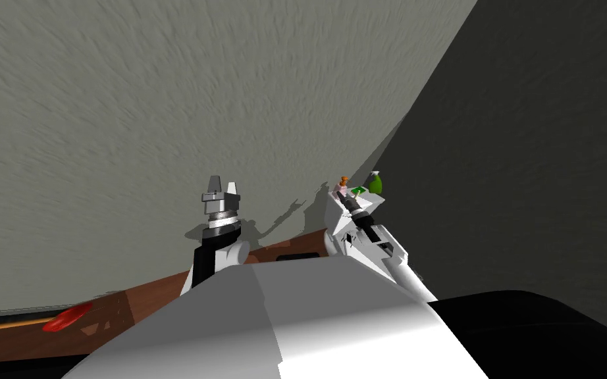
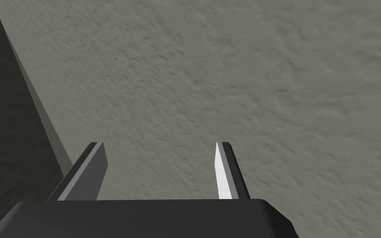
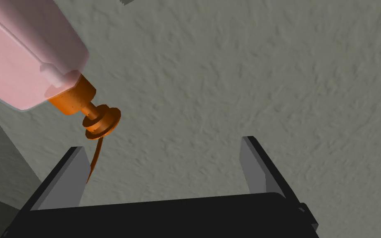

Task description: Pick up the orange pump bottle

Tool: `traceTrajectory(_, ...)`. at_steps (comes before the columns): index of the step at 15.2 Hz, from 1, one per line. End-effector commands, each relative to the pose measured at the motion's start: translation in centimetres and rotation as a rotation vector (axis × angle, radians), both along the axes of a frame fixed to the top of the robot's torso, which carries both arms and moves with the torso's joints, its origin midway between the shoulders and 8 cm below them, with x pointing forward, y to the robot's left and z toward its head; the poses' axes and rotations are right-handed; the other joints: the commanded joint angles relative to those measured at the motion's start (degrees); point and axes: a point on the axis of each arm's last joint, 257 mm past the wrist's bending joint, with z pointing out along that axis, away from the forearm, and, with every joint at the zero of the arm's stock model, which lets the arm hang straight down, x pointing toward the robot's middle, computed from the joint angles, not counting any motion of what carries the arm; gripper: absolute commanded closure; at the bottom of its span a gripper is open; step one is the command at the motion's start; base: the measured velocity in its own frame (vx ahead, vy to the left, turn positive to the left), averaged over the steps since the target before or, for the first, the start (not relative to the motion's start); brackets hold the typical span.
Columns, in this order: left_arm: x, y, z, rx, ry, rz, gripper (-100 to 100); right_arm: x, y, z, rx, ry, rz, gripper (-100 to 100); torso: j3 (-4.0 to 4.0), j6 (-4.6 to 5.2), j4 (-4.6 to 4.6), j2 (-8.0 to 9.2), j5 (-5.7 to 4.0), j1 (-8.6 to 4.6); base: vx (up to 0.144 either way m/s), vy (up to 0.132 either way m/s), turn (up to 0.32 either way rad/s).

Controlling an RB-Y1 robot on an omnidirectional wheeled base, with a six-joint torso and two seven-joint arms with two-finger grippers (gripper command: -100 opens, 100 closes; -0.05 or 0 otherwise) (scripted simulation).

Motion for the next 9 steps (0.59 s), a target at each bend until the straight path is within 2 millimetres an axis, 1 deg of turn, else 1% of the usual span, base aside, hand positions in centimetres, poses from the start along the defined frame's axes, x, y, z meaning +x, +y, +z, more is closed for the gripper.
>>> traceTrajectory(1, 0.0, 0.0, 0.0, 0.000, 0.000, 0.000, 0, 0.2, -1.5, -0.4, -0.058, 0.025, -0.041, -100, 0.00, 0.00, 0.00, 0.00, 0.00, 0.00, 0.059, 0.126, -0.022)
traceTrajectory(2, 0.0, 0.0, 0.0, 0.000, 0.000, 0.000, 0, 0.6, -3.0, -0.9, -0.110, 0.045, -0.075, -100, 0.00, 0.00, 0.00, 0.01, 0.01, -0.01, 0.063, 0.107, -0.017)
traceTrajectory(3, 0.0, 0.0, 0.0, 0.000, 0.000, 0.000, 0, 0.6, -3.1, -0.9, -0.110, 0.045, -0.076, -100, 0.00, 0.00, 0.00, 0.00, 0.00, -0.06, 0.061, 0.086, -0.010)
traceTrajectory(4, 0.0, 0.0, 0.0, 0.000, 0.000, 0.000, 0, 0.9, -4.7, -1.3, -0.160, 0.065, -0.112, -100, 0.00, 0.00, 0.00, 0.00, -0.02, -0.13, 0.059, 0.084, -0.007)
traceTrajectory(5, 0.0, 0.0, 0.0, 0.000, 0.000, 0.000, 0, 0.9, -4.7, -1.3, -0.160, 0.065, -0.112, -100, 0.01, 0.00, 0.00, 0.01, -0.03, -0.17, 0.049, 0.077, -0.013)
traceTrajectory(7, 0.0, 0.0, 0.0, 0.000, 0.000, 0.000, 0, 1.4, -7.9, -1.8, -0.256, 0.101, -0.183, -100, 0.02, 0.00, 0.01, 0.03, -0.04, -0.18, 0.057, 0.108, -0.011)
traceTrajectory(8, 0.0, 0.0, 0.0, 0.000, 0.000, 0.000, 0, 1.4, -7.9, -1.8, -0.256, 0.102, -0.185, -100, 0.01, 0.00, 0.00, 0.01, -0.02, -0.10, 0.062, 0.117, -0.016)
traceTrajectory(9, 0.0, 0.0, 0.0, 0.000, 0.000, 0.000, 0, 1.5, -9.6, -1.9, -0.302, 0.119, -0.222, -100, 0.00, 0.00, 0.00, 0.00, -0.01, -0.08, 0.074, 0.100, -0.013)
